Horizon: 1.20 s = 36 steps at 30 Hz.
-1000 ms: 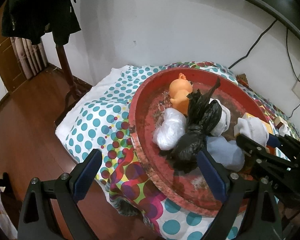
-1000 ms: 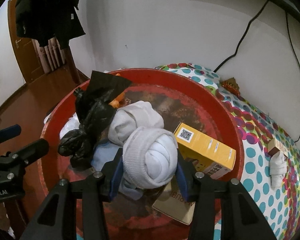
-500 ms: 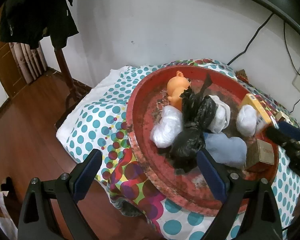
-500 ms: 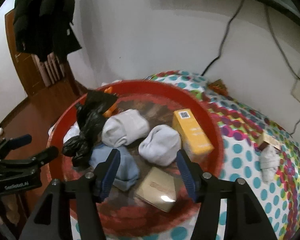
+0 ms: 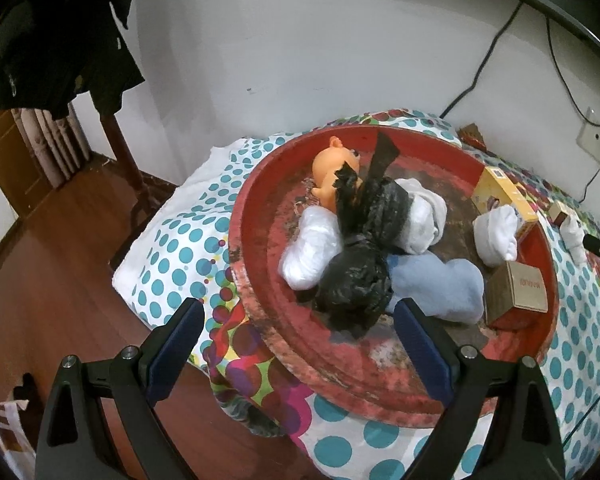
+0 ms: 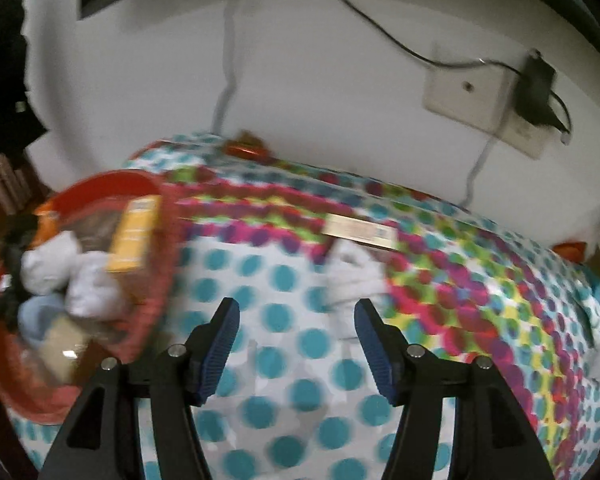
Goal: Organize objects
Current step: 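Open the right gripper to release the white sock in the tray, then grasp another white sock on the bedspread with the right gripper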
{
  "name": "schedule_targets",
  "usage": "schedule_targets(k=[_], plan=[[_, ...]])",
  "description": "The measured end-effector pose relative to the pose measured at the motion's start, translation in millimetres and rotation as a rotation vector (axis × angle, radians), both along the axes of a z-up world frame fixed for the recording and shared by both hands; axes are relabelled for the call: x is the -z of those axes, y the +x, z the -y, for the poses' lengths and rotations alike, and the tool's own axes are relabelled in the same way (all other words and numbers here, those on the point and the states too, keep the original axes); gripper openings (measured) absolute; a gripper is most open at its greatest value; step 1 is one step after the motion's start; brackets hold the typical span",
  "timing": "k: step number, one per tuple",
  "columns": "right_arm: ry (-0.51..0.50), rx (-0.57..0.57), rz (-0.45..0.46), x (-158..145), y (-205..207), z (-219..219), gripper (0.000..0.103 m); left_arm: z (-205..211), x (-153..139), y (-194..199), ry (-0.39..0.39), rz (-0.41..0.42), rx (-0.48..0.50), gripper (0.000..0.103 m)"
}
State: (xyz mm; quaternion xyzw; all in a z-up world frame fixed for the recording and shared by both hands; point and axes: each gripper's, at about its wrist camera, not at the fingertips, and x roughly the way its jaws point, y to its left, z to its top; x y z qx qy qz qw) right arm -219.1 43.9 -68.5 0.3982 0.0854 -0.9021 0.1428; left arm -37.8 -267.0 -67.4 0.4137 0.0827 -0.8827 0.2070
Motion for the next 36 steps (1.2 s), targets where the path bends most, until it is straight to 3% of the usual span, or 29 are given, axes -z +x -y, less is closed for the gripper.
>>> schedule_targets(k=[10, 20, 23, 27, 36], plan=[[0.003, 0.077, 0.020, 31.7, -47.4, -19.0, 0.061, -23.6, 7.8, -5.3, -0.071, 0.021, 0.090, 0.097], [0.001, 0.055, 0.049, 48.6, -66.7, -23.7, 0.061, -51.7, 7.4, -5.9, -0.161, 0.012, 0.189, 0.099], [0.006, 0.031, 0.044, 50.0, -65.3, -26.0, 0.046, -59.4, 4.3, -5.5, -0.177, -0.004, 0.217, 0.100], [0.028, 0.010, 0.022, 47.9, -58.6, -28.0, 0.037, -67.3, 2.6, -7.5, -0.147, -0.010, 0.240, 0.100], [0.010, 0.025, -0.024, 37.0, -37.1, -69.1, 0.033, -110.9, -9.2, -21.0, -0.167, -0.024, 0.336, 0.101]])
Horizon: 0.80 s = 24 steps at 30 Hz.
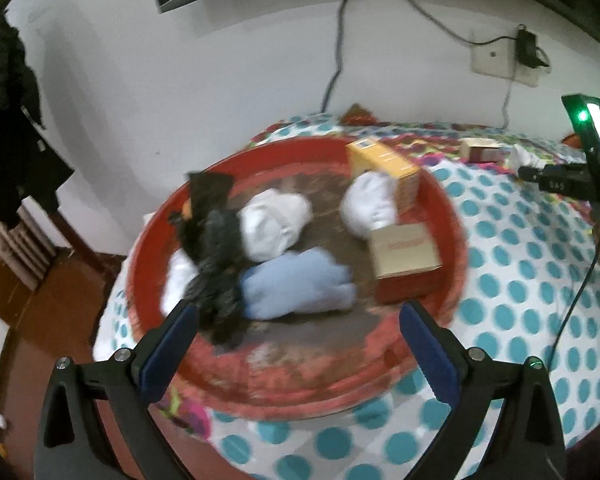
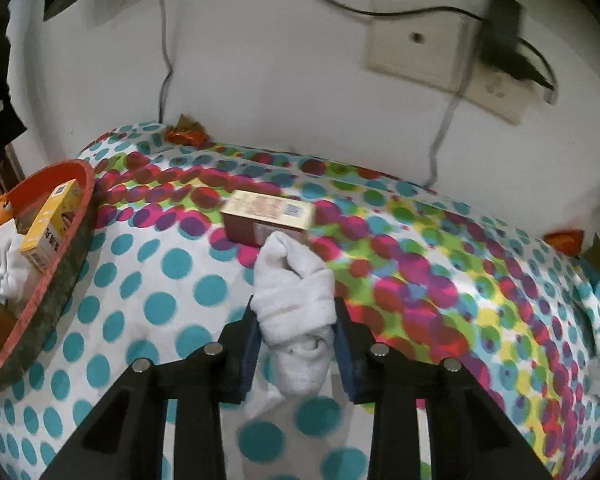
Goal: Organize objects
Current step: 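Grasp another white sock on the bedspread with the right gripper, then grasp the white QR-code box with the left gripper while the right gripper holds the sock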
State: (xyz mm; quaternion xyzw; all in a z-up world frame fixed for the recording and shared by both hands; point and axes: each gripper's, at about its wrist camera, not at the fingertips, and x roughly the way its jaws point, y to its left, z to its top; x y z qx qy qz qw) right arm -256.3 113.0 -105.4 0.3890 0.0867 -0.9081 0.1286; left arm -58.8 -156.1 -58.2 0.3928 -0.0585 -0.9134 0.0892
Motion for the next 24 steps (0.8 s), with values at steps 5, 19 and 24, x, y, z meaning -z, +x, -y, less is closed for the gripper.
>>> schedule_targets(k=[5, 19, 24], plan=[[0.009, 0.042, -0.001, -1.9, 10.6, -38.6, 0.033, -37.7, -9.3, -16.3, -0.008, -0.018, 0.075, 0.101], [-0.049, 0.124, 0.032, 4.5, 25.2, -107.6, 0.033, -121.3, -22.7, -107.4, -0.047, 0.003, 0.364, 0.101], [-0.077, 0.123, 0.045, 5.3, 24.2, -111.7, 0.033, -149.1, -15.2, -158.1, -0.120, 0.062, 0.434, 0.101]])
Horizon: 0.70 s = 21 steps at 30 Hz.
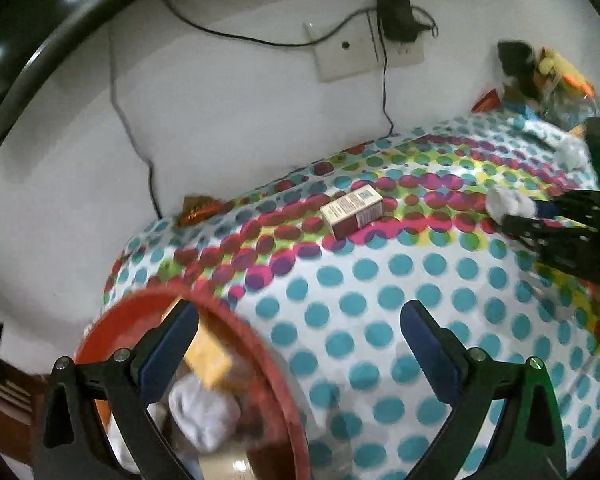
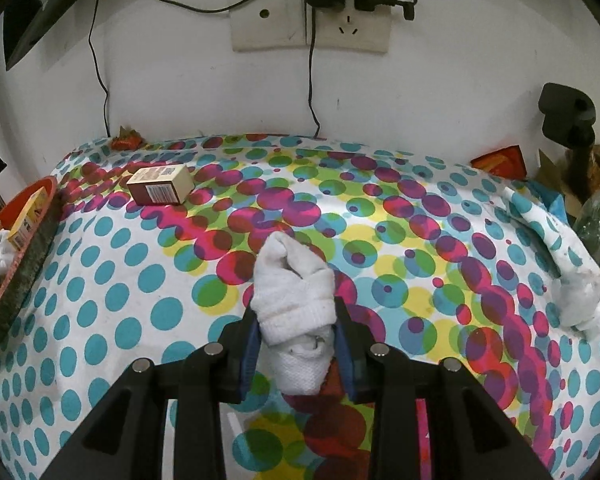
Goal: Organize objects
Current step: 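Grasp the white QR-code box with the left gripper while the right gripper holds the sock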
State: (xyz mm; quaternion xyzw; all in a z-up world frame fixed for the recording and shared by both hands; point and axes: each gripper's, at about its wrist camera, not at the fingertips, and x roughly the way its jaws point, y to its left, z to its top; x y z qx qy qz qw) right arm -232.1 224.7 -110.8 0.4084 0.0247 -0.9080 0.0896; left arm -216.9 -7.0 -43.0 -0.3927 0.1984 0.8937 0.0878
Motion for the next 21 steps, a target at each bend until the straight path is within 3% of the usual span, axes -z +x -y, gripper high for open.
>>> schedule_targets(k=[11, 21], plan=[[-0.012, -0.001, 0.014, 1.9, -1.8, -1.7, 0.034, -29.9, 22.7, -86.5, -0.024, 0.134, 0.127, 0.101], [-0.026, -0.005, 0.022, 3.7, -1.8, -1.5, 0.035, -55.7, 42.0, -133.4, -0.077, 0.210, 0.244, 0.101]])
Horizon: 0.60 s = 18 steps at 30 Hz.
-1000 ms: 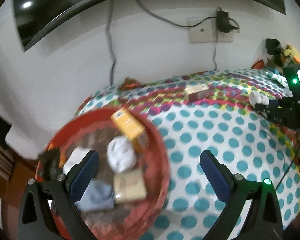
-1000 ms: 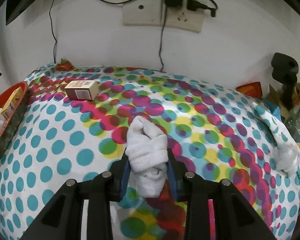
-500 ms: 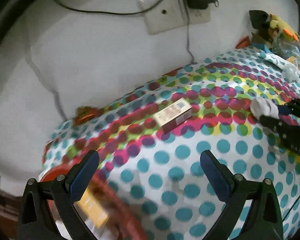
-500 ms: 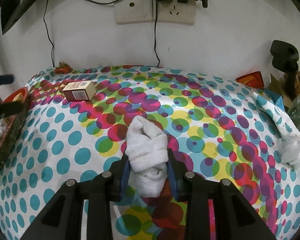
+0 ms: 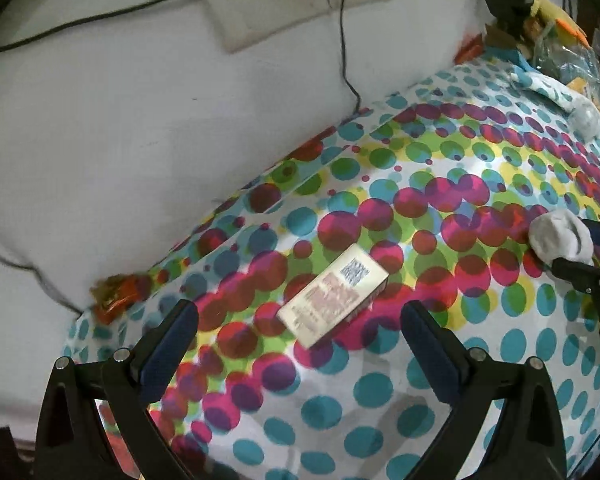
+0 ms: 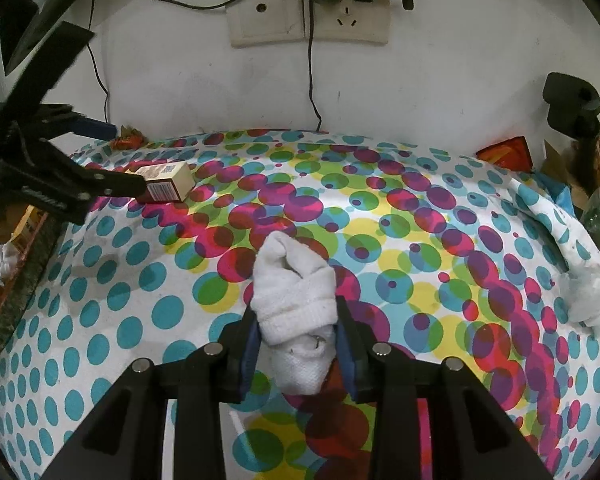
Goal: Organize objects
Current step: 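Grasp the white QR-code box with the left gripper while the right gripper holds the sock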
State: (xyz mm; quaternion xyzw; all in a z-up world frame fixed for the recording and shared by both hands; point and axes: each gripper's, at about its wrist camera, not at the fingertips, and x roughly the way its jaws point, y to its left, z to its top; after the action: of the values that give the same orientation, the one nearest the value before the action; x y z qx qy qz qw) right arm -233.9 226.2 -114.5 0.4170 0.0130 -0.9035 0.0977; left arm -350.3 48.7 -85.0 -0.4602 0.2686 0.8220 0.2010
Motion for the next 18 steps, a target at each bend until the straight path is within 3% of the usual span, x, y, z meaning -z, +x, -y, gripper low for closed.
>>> schedule_targets(k=[9, 13, 18], plan=[[-0.005, -0.001, 0.000, 2.0, 0.9, -1.2, 0.036, -10.9, 12.3, -14.9, 0.021, 0.049, 0.029, 0.097], [-0.010, 0.000, 0.002, 3.0, 1.3, -1.8, 0.036, -11.6, 20.4, -18.4, 0.024, 0.084, 0.020, 0.081], [-0.009, -0.001, 0.001, 3.6, 1.4, -2.7, 0.036, -9.5, 29.1, -16.6, 0.038, 0.141, 0.017, 0.069]])
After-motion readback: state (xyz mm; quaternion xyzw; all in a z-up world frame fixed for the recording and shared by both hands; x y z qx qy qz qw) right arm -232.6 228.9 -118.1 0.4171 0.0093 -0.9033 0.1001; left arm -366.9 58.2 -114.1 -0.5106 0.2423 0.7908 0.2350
